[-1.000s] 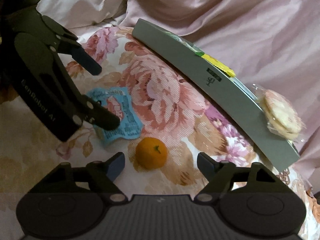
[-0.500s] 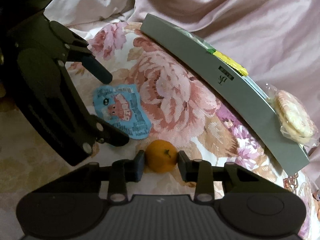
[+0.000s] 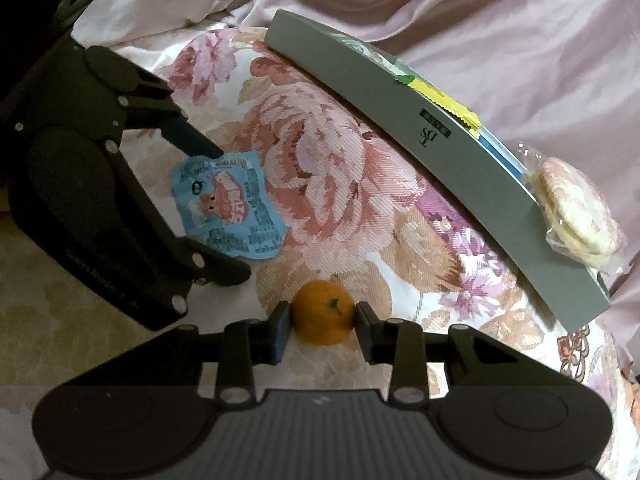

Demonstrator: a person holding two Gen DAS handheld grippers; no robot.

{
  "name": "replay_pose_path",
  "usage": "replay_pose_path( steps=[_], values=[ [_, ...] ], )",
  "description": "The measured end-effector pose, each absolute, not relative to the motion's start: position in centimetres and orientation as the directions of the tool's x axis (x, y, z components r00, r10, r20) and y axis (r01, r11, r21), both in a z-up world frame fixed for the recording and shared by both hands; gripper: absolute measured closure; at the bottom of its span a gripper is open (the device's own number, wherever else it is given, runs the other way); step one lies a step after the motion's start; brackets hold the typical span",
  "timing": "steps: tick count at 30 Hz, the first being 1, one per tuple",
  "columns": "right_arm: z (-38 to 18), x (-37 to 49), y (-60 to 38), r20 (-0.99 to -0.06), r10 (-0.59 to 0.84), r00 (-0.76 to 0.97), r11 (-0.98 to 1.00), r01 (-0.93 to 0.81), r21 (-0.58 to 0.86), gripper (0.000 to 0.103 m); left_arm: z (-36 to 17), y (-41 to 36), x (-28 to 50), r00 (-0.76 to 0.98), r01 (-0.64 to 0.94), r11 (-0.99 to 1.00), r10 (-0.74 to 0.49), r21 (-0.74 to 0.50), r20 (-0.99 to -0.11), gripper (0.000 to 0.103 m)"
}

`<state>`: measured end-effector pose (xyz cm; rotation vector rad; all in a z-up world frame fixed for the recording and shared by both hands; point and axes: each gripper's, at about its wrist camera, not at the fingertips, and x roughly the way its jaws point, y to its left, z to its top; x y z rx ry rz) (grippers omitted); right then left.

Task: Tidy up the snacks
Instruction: 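Close the left gripper on the blue sausage packet while the right gripper grasps the orange, then lift and carry the blue packet and orange over the grey tray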

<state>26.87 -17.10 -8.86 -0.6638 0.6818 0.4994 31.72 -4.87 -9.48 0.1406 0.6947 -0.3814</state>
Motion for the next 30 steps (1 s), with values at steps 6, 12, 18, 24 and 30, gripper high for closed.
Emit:
replay_pose_path(
  steps=[6, 12, 18, 24, 30],
  values=[
    [-9.0, 26.6, -17.1, -0.698, 0.214, 0.683, 0.697, -0.607, -0.381, 0.064, -9.1, -4.6, 31.0, 0.678, 0.356, 0.934, -0.281, -0.031, -0.679, 0.013],
    [-8.7, 25.9, -17.5, -0.712, 0.213, 0.669, 0.712, -0.605, -0.356, 0.064, -8.7, -4.0, 29.2, 0.648, 0.297, 0.954, -0.228, -0.035, -0.727, 0.013],
    [-8.6, 24.6, -17.6, -0.744, 0.226, 0.629, 0.741, -0.607, -0.288, 0.064, -8.3, -3.5, 27.4, 0.630, 0.241, 0.970, -0.188, -0.041, -0.754, 0.013],
    [-8.2, 22.8, -17.5, -0.757, 0.237, 0.609, 0.739, -0.619, -0.267, 0.064, -8.0, -2.5, 25.6, 0.612, 0.162, 0.983, -0.167, -0.085, -0.773, 0.013],
    [-7.4, 21.5, -17.1, -0.748, 0.234, 0.621, 0.737, -0.615, -0.280, 0.064, -7.1, -2.3, 24.1, 0.640, 0.128, 0.984, -0.177, -0.123, -0.747, 0.013]
  ],
)
